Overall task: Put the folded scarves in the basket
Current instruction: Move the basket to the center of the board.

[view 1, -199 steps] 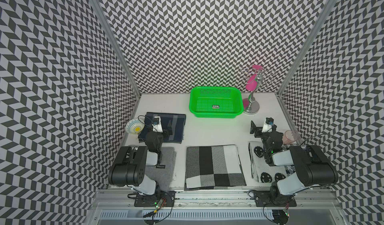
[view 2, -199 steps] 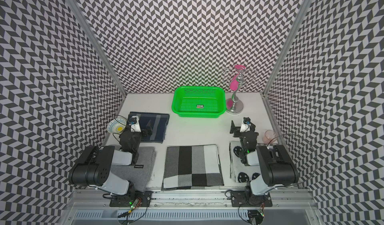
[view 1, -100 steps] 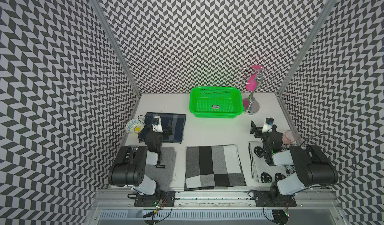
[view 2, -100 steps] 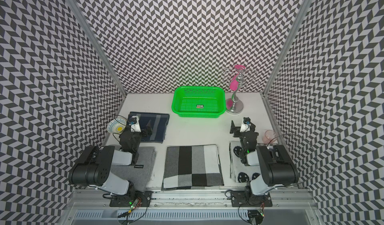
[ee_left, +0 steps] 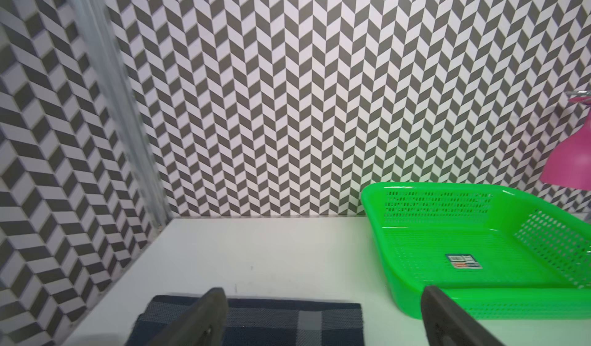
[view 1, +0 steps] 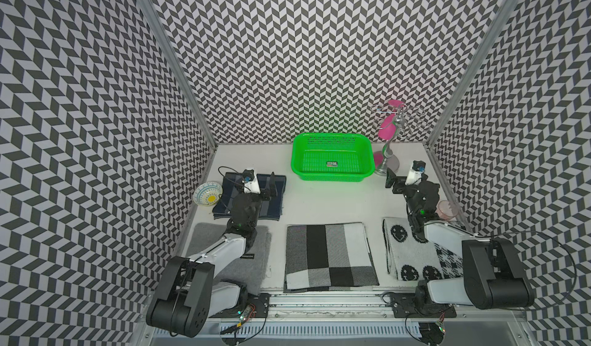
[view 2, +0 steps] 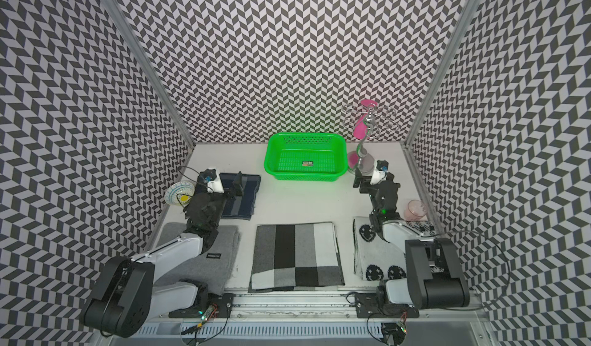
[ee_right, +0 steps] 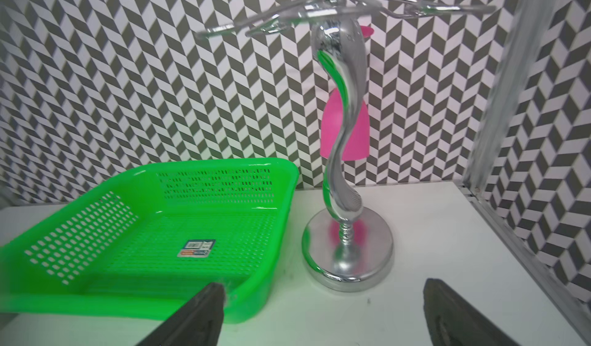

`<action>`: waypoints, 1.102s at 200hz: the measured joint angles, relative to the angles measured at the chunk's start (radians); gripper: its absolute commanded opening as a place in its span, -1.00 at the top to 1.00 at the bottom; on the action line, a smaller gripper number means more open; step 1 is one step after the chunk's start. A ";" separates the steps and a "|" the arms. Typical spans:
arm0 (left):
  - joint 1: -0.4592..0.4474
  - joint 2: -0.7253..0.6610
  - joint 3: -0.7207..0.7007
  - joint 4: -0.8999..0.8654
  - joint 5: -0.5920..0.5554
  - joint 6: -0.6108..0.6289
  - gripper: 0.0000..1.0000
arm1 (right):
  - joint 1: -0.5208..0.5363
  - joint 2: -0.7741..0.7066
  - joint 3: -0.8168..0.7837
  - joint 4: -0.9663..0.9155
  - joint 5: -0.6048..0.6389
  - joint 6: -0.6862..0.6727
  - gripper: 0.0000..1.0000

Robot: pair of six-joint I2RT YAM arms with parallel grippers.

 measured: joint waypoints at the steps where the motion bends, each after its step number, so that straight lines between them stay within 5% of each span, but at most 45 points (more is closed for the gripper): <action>1: 0.000 0.000 0.005 -0.005 0.001 -0.002 -0.93 | 0.001 0.000 0.003 -0.004 -0.001 0.002 -0.99; 55: -0.002 0.266 0.382 -0.261 0.183 -0.148 -0.84 | 0.021 0.196 0.232 -0.236 -0.110 0.131 -0.94; 115: -0.004 0.595 0.612 -0.391 0.290 -0.203 -0.84 | 0.021 0.409 0.417 -0.354 -0.146 0.169 -0.78; 146: -0.004 0.684 0.689 -0.421 0.326 -0.212 -0.73 | 0.021 0.483 0.507 -0.386 -0.159 0.168 -0.62; 174: -0.004 0.714 0.727 -0.435 0.357 -0.221 -0.34 | 0.021 0.534 0.564 -0.423 -0.166 0.164 -0.51; 220: -0.006 0.746 0.790 -0.478 0.418 -0.227 -0.27 | 0.021 0.539 0.570 -0.454 -0.187 0.162 -0.21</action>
